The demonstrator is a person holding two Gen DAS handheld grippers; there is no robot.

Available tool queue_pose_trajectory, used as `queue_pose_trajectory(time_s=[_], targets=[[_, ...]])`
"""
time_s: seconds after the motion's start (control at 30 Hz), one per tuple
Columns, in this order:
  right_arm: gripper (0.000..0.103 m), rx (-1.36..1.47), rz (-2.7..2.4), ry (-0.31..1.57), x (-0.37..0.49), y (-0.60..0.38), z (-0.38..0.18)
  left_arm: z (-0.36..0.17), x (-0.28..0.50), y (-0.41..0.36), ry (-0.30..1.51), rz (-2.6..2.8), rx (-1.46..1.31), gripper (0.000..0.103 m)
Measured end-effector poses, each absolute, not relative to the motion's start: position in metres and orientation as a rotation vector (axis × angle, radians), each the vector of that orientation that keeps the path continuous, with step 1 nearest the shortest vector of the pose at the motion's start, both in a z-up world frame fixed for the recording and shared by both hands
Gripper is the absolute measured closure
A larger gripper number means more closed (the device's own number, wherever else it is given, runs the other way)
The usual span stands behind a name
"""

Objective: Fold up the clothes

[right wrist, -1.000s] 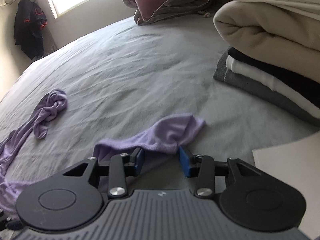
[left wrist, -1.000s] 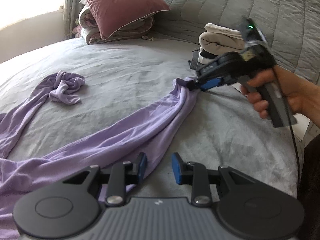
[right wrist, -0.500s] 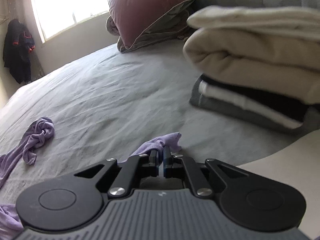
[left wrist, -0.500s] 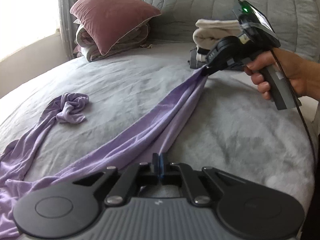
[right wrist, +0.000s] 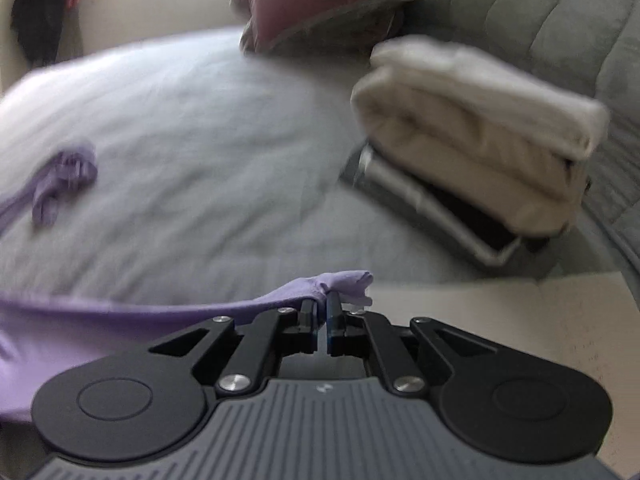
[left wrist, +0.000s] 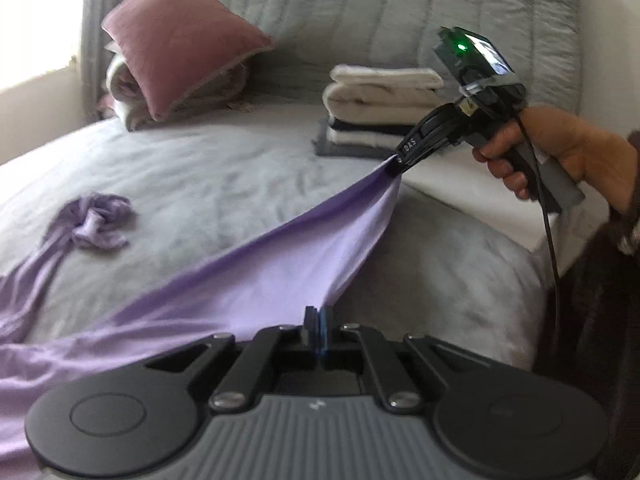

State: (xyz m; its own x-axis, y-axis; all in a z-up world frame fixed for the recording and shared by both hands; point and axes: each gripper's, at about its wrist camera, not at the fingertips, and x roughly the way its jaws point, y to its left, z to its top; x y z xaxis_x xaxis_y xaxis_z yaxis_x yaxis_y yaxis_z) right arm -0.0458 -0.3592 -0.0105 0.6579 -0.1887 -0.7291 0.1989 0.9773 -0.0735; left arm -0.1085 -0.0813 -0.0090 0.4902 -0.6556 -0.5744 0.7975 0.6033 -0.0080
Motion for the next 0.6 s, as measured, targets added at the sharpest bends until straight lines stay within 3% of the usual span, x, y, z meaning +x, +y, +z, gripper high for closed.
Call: queue_pose_trajectory(time_s=[0.17,0.33,0.37,0.4,0.6], targets=[[0.095,0.029,-0.181,0.875,-0.044,-0.365,-0.02,-0.023,-0.116,-0.081,0.611,-0.924,0.322,0.103],[0.075,0.02,-0.167,0.821,-0.052,-0.368,-0.014,-0.023,-0.115,-0.076,0.628,-0.934,0.309,0.102],[0.064,0.013,-0.163,0.807,-0.053,-0.368,-0.012,-0.022,-0.114,-0.074,0.638,-0.939,0.301,0.101],[0.06,0.005,-0.154,0.792,-0.053,-0.366,-0.011,-0.022,-0.114,-0.073,0.646,-0.944,0.293,0.101],[0.06,-0.013,-0.032,0.717,-0.053,-0.347,-0.009,-0.015,-0.112,-0.063,0.644,-0.905,0.259,0.094]])
